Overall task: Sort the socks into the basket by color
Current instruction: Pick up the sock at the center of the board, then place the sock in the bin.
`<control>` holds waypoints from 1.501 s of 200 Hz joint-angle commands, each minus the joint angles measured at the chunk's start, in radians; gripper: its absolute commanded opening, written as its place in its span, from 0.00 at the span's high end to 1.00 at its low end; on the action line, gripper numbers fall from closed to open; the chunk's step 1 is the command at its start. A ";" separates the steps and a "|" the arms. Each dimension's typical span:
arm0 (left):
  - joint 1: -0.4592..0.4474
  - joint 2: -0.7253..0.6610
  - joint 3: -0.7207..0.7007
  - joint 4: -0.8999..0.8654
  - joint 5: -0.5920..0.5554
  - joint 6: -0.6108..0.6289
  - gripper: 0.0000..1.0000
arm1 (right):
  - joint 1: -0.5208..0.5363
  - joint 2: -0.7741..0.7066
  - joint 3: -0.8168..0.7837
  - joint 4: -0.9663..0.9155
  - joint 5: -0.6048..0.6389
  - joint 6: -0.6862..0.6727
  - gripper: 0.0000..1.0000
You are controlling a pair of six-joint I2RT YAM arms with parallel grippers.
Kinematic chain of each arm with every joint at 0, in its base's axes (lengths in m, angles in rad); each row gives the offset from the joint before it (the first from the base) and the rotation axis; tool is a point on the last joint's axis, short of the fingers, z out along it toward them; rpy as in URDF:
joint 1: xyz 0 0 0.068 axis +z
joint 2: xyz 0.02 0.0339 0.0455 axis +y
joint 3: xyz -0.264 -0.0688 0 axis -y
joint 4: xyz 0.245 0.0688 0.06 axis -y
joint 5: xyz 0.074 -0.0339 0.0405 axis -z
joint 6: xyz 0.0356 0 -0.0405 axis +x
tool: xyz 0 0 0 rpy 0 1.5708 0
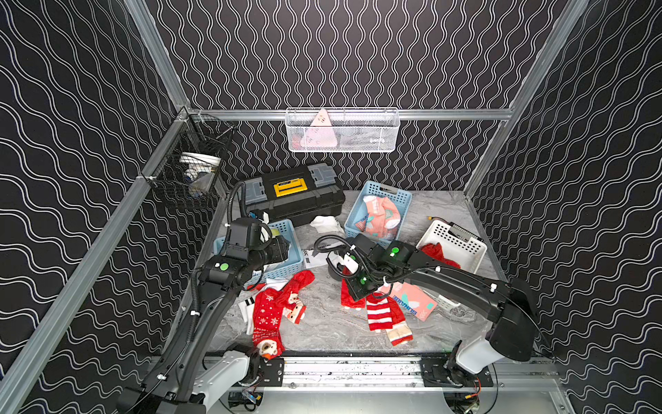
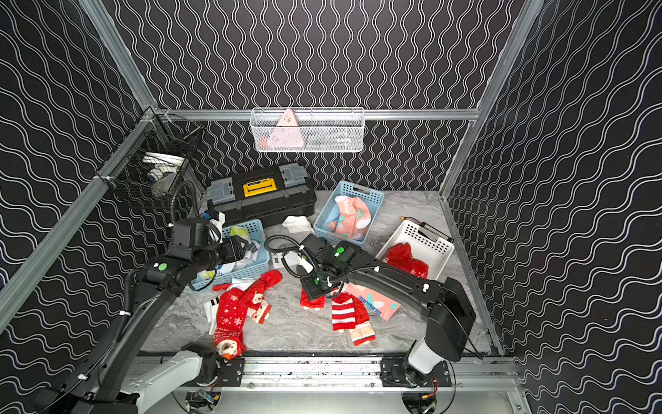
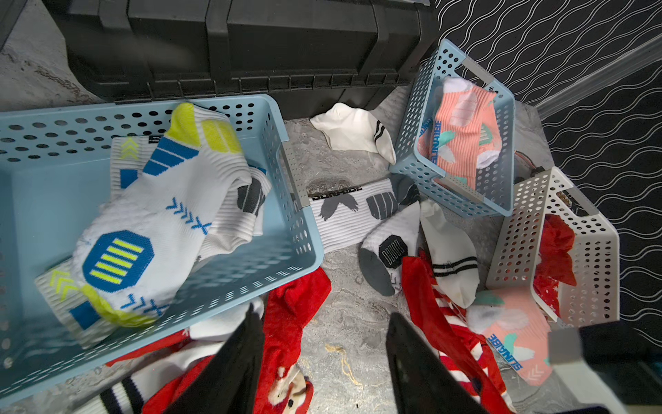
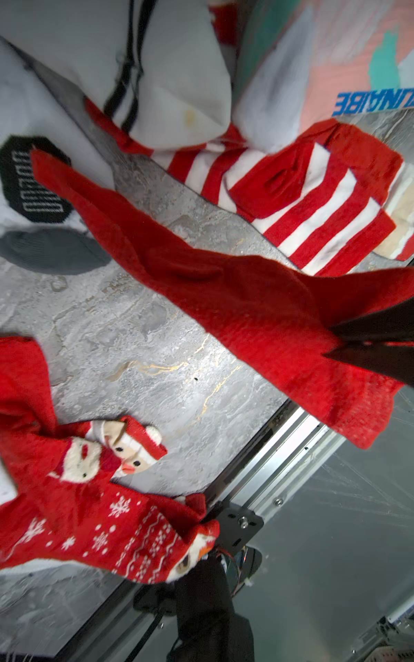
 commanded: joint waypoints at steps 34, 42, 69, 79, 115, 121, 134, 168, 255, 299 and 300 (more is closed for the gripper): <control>-0.013 0.006 0.026 -0.005 0.007 0.005 0.41 | -0.096 -0.080 0.094 -0.079 -0.011 0.022 1.00; -0.018 0.011 0.030 -0.005 0.007 0.005 0.41 | -0.126 -0.093 0.107 -0.087 -0.013 0.020 1.00; -0.047 0.028 0.042 -0.001 0.004 0.008 0.41 | -0.255 -0.136 0.144 -0.111 -0.036 0.005 1.00; -0.061 0.037 0.046 0.002 -0.002 0.008 0.41 | -0.296 -0.145 0.157 -0.119 -0.031 -0.003 1.00; -0.113 0.069 0.066 0.016 -0.017 0.006 0.41 | -0.434 -0.173 0.196 -0.147 0.020 -0.017 1.00; -0.123 0.075 0.071 0.019 -0.021 0.007 0.41 | -0.456 -0.180 0.196 -0.145 0.027 -0.016 1.00; -0.146 0.090 0.082 0.023 -0.028 0.008 0.41 | -0.522 -0.191 0.193 -0.142 0.036 -0.011 1.00; -0.211 0.131 0.100 0.042 -0.049 0.005 0.41 | -0.671 -0.205 0.174 -0.119 0.052 0.008 1.00; -0.342 0.219 0.132 0.079 -0.077 -0.010 0.41 | -0.878 -0.166 0.060 -0.008 0.099 0.028 1.00; -0.372 0.244 0.134 0.089 -0.071 -0.004 0.41 | -0.914 -0.092 -0.114 0.084 0.111 0.065 1.00; -0.372 0.244 0.134 0.089 -0.070 -0.003 0.41 | -0.915 -0.090 -0.118 0.087 0.111 0.065 1.00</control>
